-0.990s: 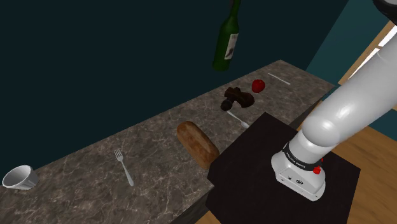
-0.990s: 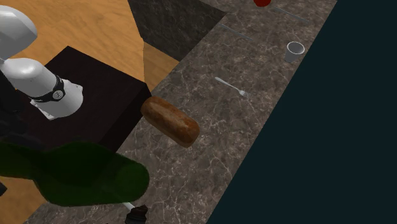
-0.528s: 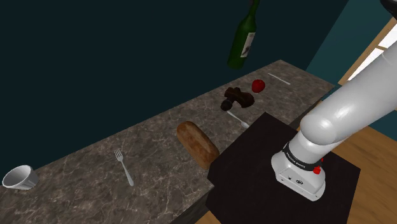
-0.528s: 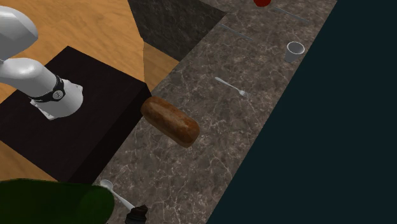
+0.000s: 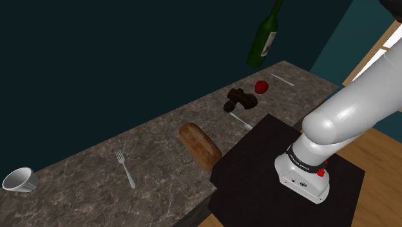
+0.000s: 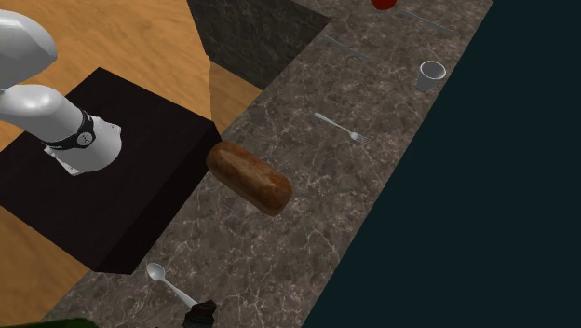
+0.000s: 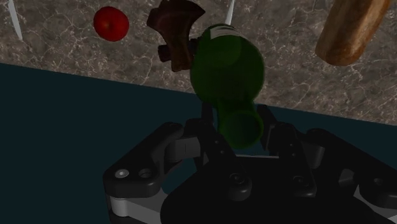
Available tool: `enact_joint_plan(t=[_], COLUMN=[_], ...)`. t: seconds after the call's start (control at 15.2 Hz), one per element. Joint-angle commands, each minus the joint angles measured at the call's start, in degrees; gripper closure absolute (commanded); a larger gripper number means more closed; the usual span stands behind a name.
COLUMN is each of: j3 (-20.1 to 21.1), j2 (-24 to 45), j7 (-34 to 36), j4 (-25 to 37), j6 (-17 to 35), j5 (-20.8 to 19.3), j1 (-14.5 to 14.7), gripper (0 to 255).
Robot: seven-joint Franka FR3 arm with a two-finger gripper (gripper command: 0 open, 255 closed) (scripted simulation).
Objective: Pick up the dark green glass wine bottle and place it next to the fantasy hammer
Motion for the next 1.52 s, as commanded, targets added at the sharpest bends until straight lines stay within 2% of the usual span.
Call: enact_joint_plan(t=[0.0,0.4,0.79,1.06,1.32,1.45], j3=[-1.79,-6.83,-11.55,-14.00,-15.03,-15.03], j2=[1.10,5.77,13.44,20.64,29.81,27.85], j7=[-3.15,-12.19,-21.44,-27.38,-32.03,-32.15], j4=[1.65,7.18,16.37,25.60,38.80,34.05], j6=[-0.71,-2.31,-5.21,-8.53,-13.72,-10.86], j5=[0.32,2.06,5.75,9.65,14.63,13.50], j1=[-1.30,-5.53,-11.04,-16.37,-23.76,-22.46], gripper=[255,255,255,255,255,255])
